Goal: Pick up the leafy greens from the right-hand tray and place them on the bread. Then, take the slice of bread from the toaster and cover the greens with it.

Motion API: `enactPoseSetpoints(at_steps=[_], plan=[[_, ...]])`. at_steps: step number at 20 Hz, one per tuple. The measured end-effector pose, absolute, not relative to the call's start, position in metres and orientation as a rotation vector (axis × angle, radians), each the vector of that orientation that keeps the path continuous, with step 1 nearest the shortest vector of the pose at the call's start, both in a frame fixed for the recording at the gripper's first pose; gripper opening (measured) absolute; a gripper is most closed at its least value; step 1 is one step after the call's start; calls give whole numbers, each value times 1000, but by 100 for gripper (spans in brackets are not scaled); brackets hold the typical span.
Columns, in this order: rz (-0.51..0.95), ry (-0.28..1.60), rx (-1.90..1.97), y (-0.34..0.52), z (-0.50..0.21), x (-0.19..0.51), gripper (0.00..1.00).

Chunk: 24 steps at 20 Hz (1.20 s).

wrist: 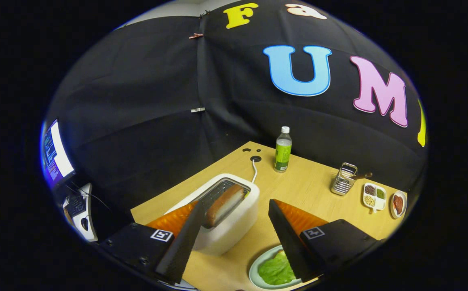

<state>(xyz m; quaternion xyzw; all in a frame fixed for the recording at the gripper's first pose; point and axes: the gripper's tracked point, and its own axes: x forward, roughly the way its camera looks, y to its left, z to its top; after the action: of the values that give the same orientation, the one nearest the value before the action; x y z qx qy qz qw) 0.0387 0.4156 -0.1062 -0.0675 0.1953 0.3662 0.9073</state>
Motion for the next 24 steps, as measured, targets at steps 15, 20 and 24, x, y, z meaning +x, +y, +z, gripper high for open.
enactPoseSetpoints(at_steps=[15, 20, 24], plan=[[629, 462, -229, 462, -164, 68, 65], [626, 486, -243, 466, -171, 63, 53], [611, 530, -199, 466, -173, 57, 39]])
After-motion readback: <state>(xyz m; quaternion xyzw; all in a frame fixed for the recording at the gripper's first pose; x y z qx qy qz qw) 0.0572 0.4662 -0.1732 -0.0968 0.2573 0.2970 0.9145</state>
